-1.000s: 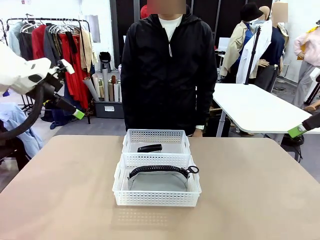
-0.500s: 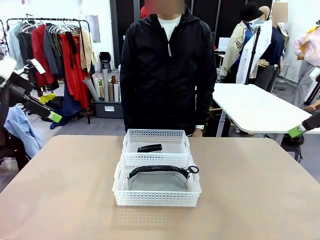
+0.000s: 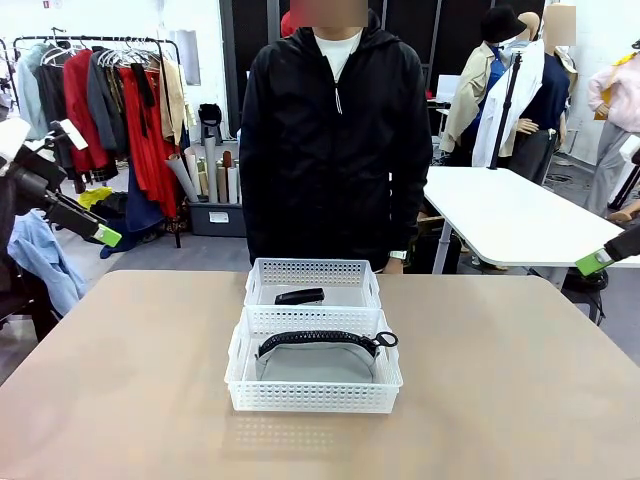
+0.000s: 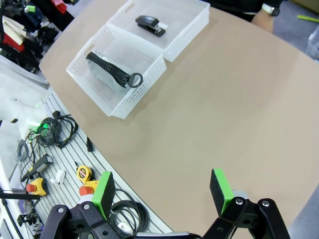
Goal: Distribute items into two baskets.
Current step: Place the picked Stapler into the Organizing basket as instructed by the person.
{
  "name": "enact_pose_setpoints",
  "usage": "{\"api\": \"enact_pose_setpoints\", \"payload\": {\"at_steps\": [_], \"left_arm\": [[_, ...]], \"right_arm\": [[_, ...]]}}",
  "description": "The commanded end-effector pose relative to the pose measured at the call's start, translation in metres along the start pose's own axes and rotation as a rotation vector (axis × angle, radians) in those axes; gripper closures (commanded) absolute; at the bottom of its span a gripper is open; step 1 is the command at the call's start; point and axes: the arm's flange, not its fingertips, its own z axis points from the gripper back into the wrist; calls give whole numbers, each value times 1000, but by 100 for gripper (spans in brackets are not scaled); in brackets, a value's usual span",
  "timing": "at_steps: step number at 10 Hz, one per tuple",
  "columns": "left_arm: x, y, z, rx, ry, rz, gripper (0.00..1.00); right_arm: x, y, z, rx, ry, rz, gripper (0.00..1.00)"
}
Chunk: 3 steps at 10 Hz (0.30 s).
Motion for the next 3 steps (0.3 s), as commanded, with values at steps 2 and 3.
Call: {"api": "enact_pose_setpoints", "payload": {"at_steps": [2,3], "left_arm": [[0,-1,2,11,-3,11,0],[0,-1,2,11,-3,11,0]], "right_arm": [[0,-1,1,1,-6,13,0],[0,-1,1,1,-6,13,0]]}}
